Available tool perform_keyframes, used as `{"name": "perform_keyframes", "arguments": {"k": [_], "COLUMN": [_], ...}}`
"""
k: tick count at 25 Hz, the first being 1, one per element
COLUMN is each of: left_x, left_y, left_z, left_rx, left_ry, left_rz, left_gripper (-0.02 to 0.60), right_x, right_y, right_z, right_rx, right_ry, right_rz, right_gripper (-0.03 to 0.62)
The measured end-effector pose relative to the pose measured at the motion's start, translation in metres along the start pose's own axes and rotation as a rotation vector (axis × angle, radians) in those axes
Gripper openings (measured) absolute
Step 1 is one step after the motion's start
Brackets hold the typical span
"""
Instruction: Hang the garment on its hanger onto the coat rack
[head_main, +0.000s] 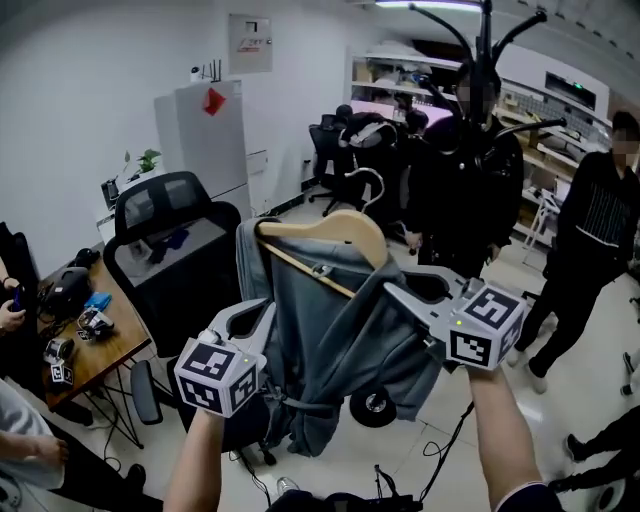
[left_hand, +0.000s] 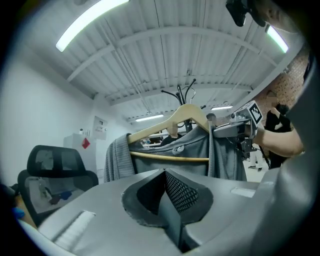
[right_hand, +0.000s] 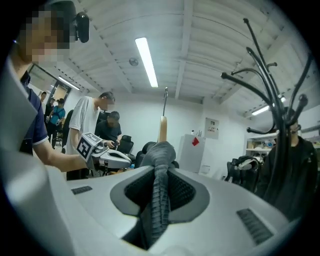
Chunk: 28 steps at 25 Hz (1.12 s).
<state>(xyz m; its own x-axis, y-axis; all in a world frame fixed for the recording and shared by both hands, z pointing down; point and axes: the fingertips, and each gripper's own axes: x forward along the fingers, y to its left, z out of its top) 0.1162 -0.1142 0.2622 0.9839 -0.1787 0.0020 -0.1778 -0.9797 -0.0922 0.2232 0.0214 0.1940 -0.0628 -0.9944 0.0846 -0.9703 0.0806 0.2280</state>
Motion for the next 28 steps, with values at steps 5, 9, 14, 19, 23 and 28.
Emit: {"name": "perform_keyframes", "arguments": {"k": [5, 9, 14, 19, 23, 28], "left_x": [0.031, 0.052, 0.077, 0.102, 0.128, 0.159], "left_y": [-0.048, -0.087, -0.132, -0.148, -0.141, -0.125], "left_z": [0.02, 0.034, 0.033, 0.029, 0.032, 0.048], "left_rx": [0.021, 0.007, 0.008, 0.013, 0.028, 0.034], "left_ry": [-0.031, -0.054, -0.042, -0.038, -0.048, -0.065], "left_rz": [-0.1, -0.195, -0.3, -0.382, -0.433, -0.532], "left_gripper": [0.002, 0.002, 0.002, 0.002, 0.002, 0.002], "right_x": [-0.064, -0.117, -0.154, -0.15, -0.127, -0.096], "right_y": [-0.011, -0.019, -0.033, -0.06, -0.086, -0.13], "right_z": [0.019, 0.018, -0.005, -0.018, -0.013, -0.008], "right_rx": [-0.021, -0.035, 0.006, 0.04, 0.061, 0.088], "right_ry": [0.042, 0.079, 0.118, 0.168, 0.193, 0.243], "right_rz": [-0.087, -0.199, -0.324, -0.436, -0.509, -0.631], "right_gripper": [0.084, 0.084, 0.084, 0.084, 0.084, 0.084]}}
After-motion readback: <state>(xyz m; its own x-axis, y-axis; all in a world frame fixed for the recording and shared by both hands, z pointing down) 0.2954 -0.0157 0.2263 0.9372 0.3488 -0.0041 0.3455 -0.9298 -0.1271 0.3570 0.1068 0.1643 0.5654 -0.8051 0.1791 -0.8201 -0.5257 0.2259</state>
